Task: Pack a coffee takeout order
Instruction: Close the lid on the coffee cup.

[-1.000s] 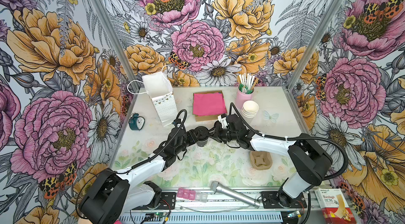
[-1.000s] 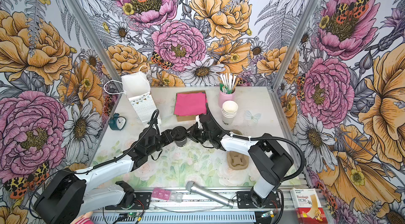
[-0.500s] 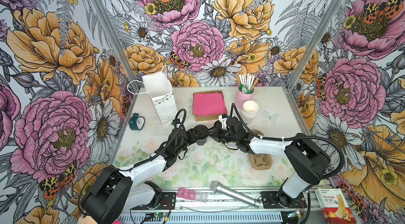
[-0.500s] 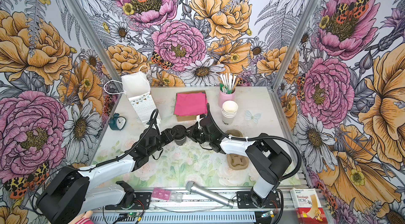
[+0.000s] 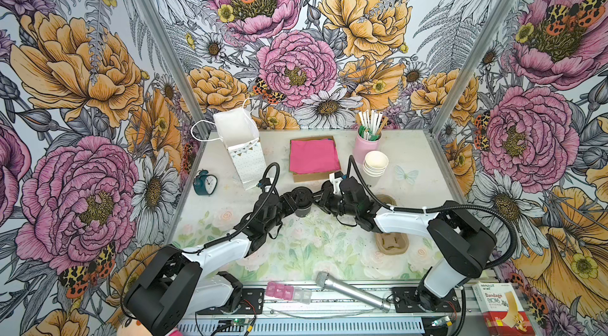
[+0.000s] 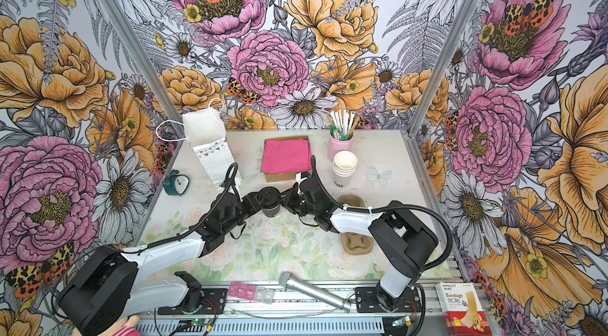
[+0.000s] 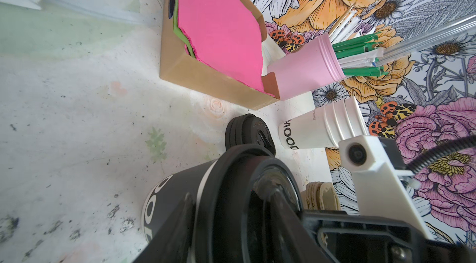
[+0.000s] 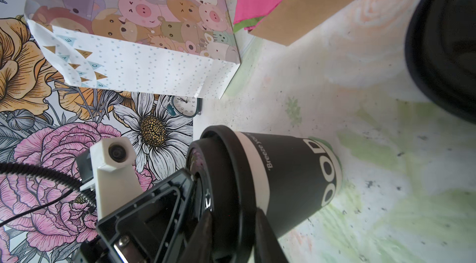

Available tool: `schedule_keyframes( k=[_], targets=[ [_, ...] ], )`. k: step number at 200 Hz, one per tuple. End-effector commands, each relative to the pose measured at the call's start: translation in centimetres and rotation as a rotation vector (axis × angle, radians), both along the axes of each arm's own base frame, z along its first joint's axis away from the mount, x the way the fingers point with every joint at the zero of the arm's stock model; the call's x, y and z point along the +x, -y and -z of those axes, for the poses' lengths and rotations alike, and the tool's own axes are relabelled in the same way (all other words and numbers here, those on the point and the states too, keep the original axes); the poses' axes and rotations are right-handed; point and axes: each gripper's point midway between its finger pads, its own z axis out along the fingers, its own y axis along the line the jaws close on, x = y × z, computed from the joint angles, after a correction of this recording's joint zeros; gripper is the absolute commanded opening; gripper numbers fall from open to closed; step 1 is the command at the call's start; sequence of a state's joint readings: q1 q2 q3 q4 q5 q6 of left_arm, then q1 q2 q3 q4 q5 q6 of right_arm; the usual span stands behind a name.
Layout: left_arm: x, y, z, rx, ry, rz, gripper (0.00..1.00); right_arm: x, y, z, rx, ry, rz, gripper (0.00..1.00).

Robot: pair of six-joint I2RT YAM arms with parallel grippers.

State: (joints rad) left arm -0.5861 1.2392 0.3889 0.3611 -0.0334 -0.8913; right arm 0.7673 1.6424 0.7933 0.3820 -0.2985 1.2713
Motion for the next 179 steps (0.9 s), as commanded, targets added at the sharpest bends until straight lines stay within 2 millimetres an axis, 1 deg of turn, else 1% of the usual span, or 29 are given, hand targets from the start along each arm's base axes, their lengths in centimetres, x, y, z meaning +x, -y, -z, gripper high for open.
schedule_keyframes(
  k=[1, 28, 38, 70, 92, 127, 129, 131, 148, 167, 179],
  targets=[
    [-10.6, -0.8, 11.8, 0.210, -0.493, 0.225, 0.48, -3.6, -1.8, 0.5, -0.060, -0.022, -0.166, 0.27],
    [-10.7, -0.9, 12.0, 0.215, -0.498, 0.228, 0.48, -3.0, -2.1, -0.8, -0.040, 0.005, -0.175, 0.33],
    [-10.7, -0.9, 11.9, 0.215, -0.497, 0.226, 0.48, -2.8, -2.3, -1.3, -0.028, 0.014, -0.174, 0.33],
    [-10.4, -1.0, 11.8, 0.222, -0.493, 0.224, 0.48, -1.7, -2.6, -3.9, 0.045, 0.060, -0.148, 0.33],
    [-10.3, -1.0, 11.7, 0.228, -0.496, 0.226, 0.48, -1.7, -2.5, -5.1, 0.094, 0.073, -0.129, 0.32],
    [-10.2, -1.0, 11.8, 0.231, -0.497, 0.225, 0.48, -2.0, -1.7, -4.9, 0.096, 0.066, -0.103, 0.24],
    [-10.2, -1.0, 11.8, 0.232, -0.498, 0.225, 0.48, -1.2, -1.1, -4.9, 0.095, 0.065, -0.081, 0.24],
    [-10.2, -1.1, 11.8, 0.233, -0.498, 0.225, 0.48, -1.1, -1.0, -4.8, 0.095, 0.063, -0.074, 0.24],
    [-10.1, -1.0, 11.9, 0.234, -0.499, 0.225, 0.48, -1.0, -0.8, -4.6, 0.100, 0.053, -0.062, 0.21],
    [-10.1, -1.0, 11.9, 0.233, -0.502, 0.227, 0.48, -1.0, -0.6, -4.2, 0.109, 0.038, -0.050, 0.19],
    [-10.0, -1.0, 12.0, 0.233, -0.504, 0.228, 0.48, -0.9, -0.5, -4.2, 0.119, 0.040, -0.041, 0.13]
  ],
)
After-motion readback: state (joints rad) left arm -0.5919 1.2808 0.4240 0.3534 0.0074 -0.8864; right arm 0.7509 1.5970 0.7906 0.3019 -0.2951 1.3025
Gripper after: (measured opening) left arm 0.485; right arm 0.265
